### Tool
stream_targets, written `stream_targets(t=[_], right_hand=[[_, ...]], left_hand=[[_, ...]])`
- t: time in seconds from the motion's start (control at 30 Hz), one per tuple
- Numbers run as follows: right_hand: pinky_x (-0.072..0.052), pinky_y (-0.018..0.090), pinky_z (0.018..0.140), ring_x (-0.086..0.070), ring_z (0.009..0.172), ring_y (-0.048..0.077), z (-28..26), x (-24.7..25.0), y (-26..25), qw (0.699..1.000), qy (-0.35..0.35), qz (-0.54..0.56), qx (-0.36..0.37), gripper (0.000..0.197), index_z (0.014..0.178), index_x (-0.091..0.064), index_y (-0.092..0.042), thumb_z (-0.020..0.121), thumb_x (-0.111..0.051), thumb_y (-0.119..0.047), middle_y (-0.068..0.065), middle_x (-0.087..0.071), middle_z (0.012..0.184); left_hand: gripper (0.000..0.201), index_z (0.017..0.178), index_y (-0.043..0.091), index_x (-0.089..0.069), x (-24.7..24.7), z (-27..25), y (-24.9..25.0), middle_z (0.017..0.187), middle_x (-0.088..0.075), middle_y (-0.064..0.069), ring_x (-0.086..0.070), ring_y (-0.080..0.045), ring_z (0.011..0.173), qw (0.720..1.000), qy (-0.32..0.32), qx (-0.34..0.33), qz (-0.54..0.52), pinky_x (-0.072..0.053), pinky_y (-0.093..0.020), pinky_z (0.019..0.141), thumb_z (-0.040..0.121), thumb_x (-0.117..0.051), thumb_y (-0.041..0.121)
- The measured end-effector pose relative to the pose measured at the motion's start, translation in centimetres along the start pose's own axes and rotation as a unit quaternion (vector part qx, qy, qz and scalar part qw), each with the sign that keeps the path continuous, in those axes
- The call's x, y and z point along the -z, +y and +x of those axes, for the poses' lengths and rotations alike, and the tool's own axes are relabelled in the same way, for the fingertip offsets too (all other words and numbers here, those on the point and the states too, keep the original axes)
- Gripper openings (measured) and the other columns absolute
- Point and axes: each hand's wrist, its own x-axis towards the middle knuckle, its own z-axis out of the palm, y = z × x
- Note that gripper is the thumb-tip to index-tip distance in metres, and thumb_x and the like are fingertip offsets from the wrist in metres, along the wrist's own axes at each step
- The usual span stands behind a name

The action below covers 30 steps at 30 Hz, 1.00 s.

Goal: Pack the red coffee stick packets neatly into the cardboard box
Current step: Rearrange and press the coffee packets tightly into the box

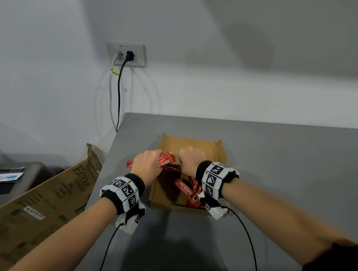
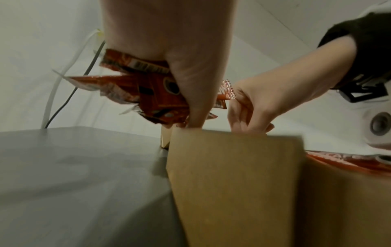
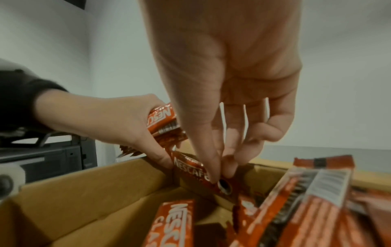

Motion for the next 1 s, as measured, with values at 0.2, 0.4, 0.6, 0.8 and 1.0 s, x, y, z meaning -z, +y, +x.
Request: stream_targets(t=[0.2,0.4,0.6,0.8,1.0], right_hand=[[-0.043,0.03,0.067,-0.061,0.092,0.026,0.2,0.1,-0.8,0.998,0.005,-0.06,0.019,0.012,0.101,-0.057,-0.006,0.089,-0.053,-0.007,0.01,-0.063,0.101],[-0.043,0.029,0.07,-0.061,0.094,0.025,0.2,-0.2,-1.0,0.998,0.013,-0.064,0.019,0.014,0.103,-0.058,-0.007,0.091,-0.053,-0.011,0.009,-0.063,0.102],[-0.046,0.03,0.071,-0.061,0.092,0.024,0.3,-0.1,-0.9,0.998,-0.01,-0.064,0.015,0.014,0.101,-0.057,-0.008,0.088,-0.058,-0.013,0.007,-0.062,0.097],[-0.056,0.034,0.073,-0.062,0.08,0.023,0.2,1.3,0.8,1.0,-0.014,0.013,-0.005,0.018,0.076,-0.049,-0.012,0.083,-0.064,-0.016,0.005,-0.058,0.08],[-0.056,0.026,0.068,-0.064,0.074,0.016,-2.4,0.0,1.9,0.994,-0.027,0.102,0.002,0.019,0.086,-0.064,-0.008,0.085,-0.065,-0.027,0.004,-0.066,0.082]], left_hand=[[0.029,0.104,0.015,-0.056,0.0,0.0,-0.4,0.101,-0.06,-0.003,-0.06,-0.023,0.093,0.999,-0.014,0.015,-0.033,-0.05,-0.036,0.079,0.081,-0.068,0.027],[0.027,0.102,0.016,-0.056,-0.1,0.3,-0.1,0.102,-0.061,-0.003,-0.061,-0.023,0.093,1.0,-0.014,0.014,-0.004,-0.05,-0.036,0.078,0.081,-0.067,0.028],[0.023,0.098,0.015,-0.056,0.1,0.2,0.1,0.099,-0.061,-0.003,-0.061,-0.023,0.09,1.0,-0.014,0.011,-0.005,-0.051,-0.037,0.076,0.082,-0.066,0.028],[0.023,0.1,0.015,-0.057,0.7,-0.3,-0.6,0.095,-0.064,-0.005,-0.063,-0.025,0.086,0.994,-0.026,0.055,-0.092,-0.054,-0.038,0.076,0.081,-0.065,0.026],[0.042,0.115,0.015,-0.055,0.5,-1.1,-0.9,0.105,-0.065,-0.008,-0.063,-0.024,0.092,0.991,-0.034,0.088,-0.092,-0.055,-0.04,0.082,0.08,-0.068,0.036]])
